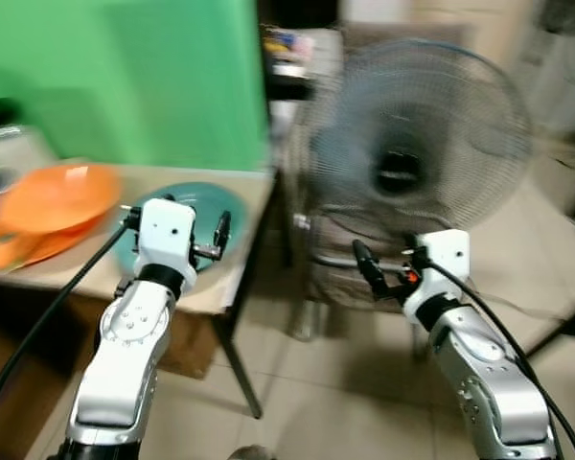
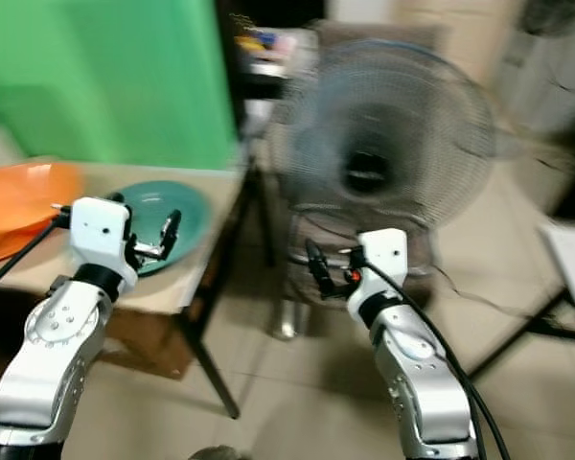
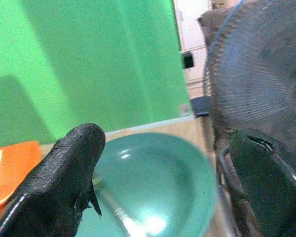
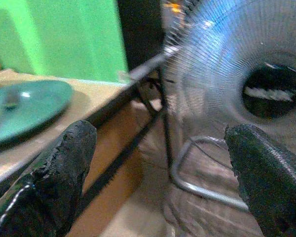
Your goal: Setting the table
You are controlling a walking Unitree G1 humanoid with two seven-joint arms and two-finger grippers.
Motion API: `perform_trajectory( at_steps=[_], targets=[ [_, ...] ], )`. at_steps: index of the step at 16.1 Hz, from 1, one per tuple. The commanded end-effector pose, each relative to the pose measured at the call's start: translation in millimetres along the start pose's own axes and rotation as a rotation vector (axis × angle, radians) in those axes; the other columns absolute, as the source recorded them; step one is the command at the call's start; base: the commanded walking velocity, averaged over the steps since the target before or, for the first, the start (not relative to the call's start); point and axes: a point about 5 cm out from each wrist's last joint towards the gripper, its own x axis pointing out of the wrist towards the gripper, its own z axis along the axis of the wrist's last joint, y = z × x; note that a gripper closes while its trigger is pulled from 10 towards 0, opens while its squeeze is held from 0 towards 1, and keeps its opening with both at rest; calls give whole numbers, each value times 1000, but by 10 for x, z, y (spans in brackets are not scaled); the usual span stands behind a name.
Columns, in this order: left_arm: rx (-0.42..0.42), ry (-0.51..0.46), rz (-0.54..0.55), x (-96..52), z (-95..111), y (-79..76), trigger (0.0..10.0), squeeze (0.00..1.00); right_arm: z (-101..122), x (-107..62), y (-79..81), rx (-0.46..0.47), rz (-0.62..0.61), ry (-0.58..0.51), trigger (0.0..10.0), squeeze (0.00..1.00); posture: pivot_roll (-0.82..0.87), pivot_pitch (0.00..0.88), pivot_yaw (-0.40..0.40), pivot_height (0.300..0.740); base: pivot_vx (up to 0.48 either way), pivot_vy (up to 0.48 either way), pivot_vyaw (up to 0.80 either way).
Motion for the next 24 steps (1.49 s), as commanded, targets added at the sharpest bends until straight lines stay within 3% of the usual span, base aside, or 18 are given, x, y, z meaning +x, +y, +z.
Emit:
perform_trajectory(
  at_steps=[1, 3, 5, 9, 10, 12, 14, 15, 18, 21, 22, 23, 24],
  targets=[
    [17, 14, 12, -10, -27, 50, 10000, 0, 46, 29, 43, 9, 20, -15, 10000, 1000, 97, 0, 46, 740, 0, 0, 800],
    [36, 13, 38, -19, -31, 58, 10000, 0, 50, 33, 55, 11, 31, -10, 10000, 1000, 100, 0, 39, 740, 0, 0, 800],
    [58, 84, -17, -43, -107, 12, 10000, 0, 61, 40, 63, 10, 35, -15, 10000, 1000, 105, 0, 35, 740, 0, 0, 800],
    [1, 31, -6, 3, -29, 39, 10000, 0, 68, 67, 149, -48, 61, -23, 10000, 1000, 103, 0, 36, 740, 0, 0, 800],
    [2, 40, -23, 1, -33, 22, 10000, 0, 86, 71, 150, -77, 53, -38, 10000, 1000, 107, 0, 30, 740, 0, 0, 0],
    [-2, 39, -29, -10, -23, 3, 10000, 0, 88, 96, 152, -14, 22, -44, 10000, 1000, 113, 0, 22, 740, 0, 0, 0],
    [-21, 48, -21, -28, -33, 0, 10000, 0, 100, 119, 162, 0, 22, -50, 10000, 953, 124, 0, 10, 740, 259, 0, 0],
    [-28, 55, -17, -37, -39, 12, 10000, 0, 102, 140, 168, -18, 29, -49, 10000, 875, 128, 0, 5, 740, 259, 0, 0],
    [-29, 54, -11, -39, -26, 45, 10000, 0, 116, 171, 154, -53, 16, -51, 10000, 929, 132, 0, 1, 740, 263, 0, 158],
    [-30, 55, -15, -42, -18, 45, 10000, 0, 126, 183, 126, -51, -7, -56, 10000, 910, 132, 0, 3, 740, 280, 0, 800],
    [-30, 55, -16, -41, -17, 44, 10000, 0, 132, 185, 125, -34, -11, -58, 10000, 867, 132, 0, 3, 740, 285, 0, 0],
    [-29, 55, -20, -35, -12, 46, 10000, 0, 140, 190, 120, -26, -15, -63, 10000, 561, 132, 0, 6, 740, 285, 0, 0],
    [-27, 56, -22, -33, -11, 49, 10000, 0, 131, 192, 121, -20, -17, -59, 10000, 467, 132, 0, 8, 740, 285, 0, 0]
  ],
)
